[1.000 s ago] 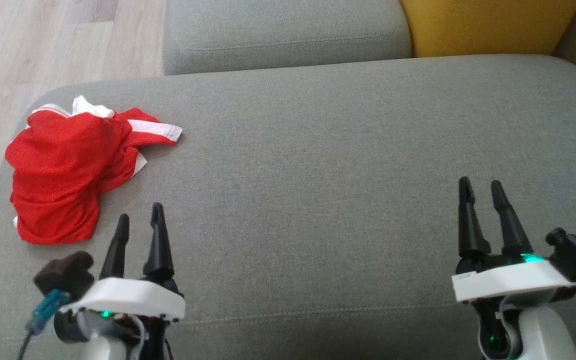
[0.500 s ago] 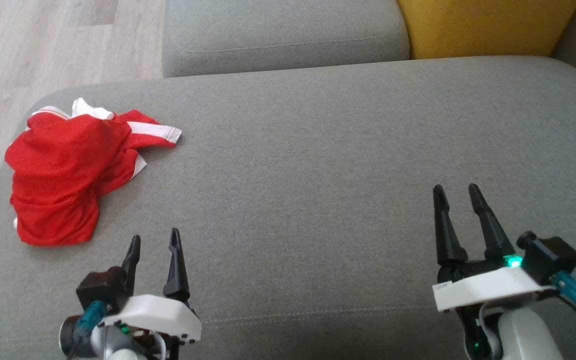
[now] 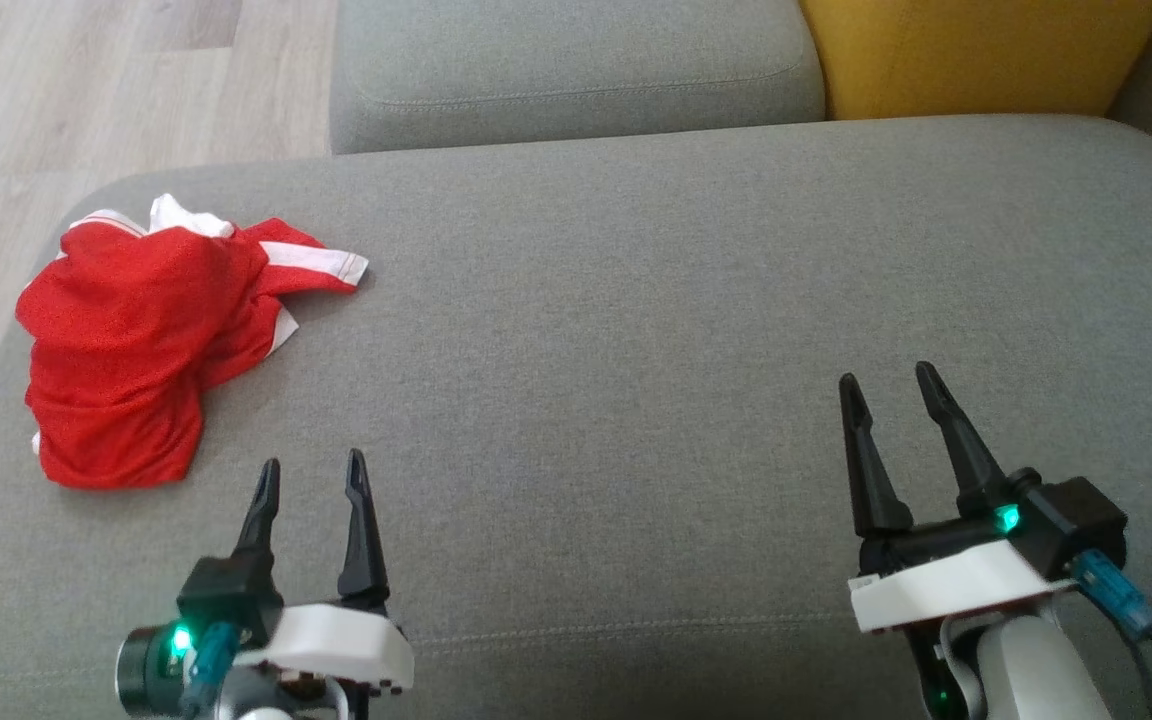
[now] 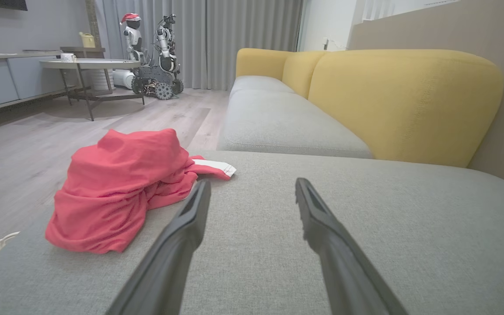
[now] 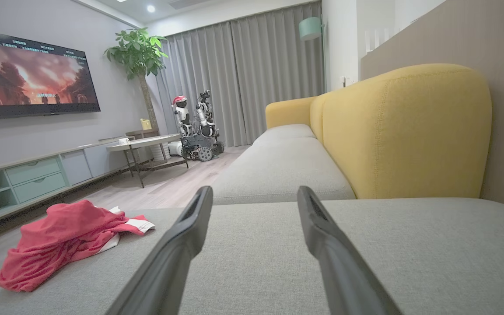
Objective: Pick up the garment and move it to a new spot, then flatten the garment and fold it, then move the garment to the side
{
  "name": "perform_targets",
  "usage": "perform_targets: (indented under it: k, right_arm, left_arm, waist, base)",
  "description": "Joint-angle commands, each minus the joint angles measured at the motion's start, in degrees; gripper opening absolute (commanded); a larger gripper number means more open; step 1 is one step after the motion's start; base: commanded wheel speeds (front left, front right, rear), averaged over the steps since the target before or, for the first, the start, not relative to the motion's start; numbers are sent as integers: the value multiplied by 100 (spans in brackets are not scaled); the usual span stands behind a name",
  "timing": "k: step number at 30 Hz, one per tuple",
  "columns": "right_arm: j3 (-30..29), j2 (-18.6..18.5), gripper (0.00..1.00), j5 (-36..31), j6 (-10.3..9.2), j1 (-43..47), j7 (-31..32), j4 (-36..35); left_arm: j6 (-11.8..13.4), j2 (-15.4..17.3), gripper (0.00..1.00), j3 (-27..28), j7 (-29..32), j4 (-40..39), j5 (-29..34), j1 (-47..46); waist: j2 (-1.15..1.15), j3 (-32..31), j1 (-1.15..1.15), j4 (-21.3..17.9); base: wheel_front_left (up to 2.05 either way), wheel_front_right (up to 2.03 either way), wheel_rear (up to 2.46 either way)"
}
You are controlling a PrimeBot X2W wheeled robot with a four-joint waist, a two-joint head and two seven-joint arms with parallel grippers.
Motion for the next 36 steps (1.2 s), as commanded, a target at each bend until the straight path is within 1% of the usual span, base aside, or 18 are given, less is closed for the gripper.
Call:
perform_targets:
  k: [1, 5, 8, 9, 12, 15, 23, 36]
  right_arm:
    - [182, -28, 100, -172, 76, -157, -93, -219]
    - [254, -38, 100, -147, 79, -142, -169, -206]
    - [232, -46, 100, 35, 82, -106, -227, -160]
    - [226, -48, 100, 139, 82, -92, -246, -130]
    - [219, -56, 100, 413, 85, -70, -303, -7]
    - [160, -56, 100, 692, 85, -76, -304, 138]
    - [98, -56, 100, 554, 85, -150, -304, 414]
    - [85, -56, 100, 500, 85, -184, -304, 452]
  left_arm:
    - [15, 20, 100, 131, -97, -187, 125, -170]
    - [-108, -72, 100, 247, -173, -164, 101, -115]
    - [-237, -177, 100, 461, -231, -20, -243, -30]
    - [-280, -192, 100, 503, -250, 26, -265, -30]
    - [-362, -208, 100, 529, -308, 107, -105, -29]
    - [-451, -216, 100, 532, -308, 224, -126, -19]
    - [-481, -219, 100, 436, -308, 289, -157, -32]
    - [-449, -220, 100, 382, -308, 247, -112, -46]
  waist:
    - [0, -2, 0, 3]
    - [0, -16, 0, 16]
    - [0, -42, 0, 35]
    - [0, -53, 0, 36]
    - [0, -86, 0, 35]
    - [0, -99, 0, 27]
    - [0, -97, 0, 4]
    - [0, -77, 0, 25]
  base:
    - [0, 0, 0]
    - [0, 0, 0]
    - [0, 0, 0]
    - [0, 0, 0]
    - [0, 0, 0]
    - [0, 0, 0]
    - [0, 0, 0]
    - [0, 0, 0]
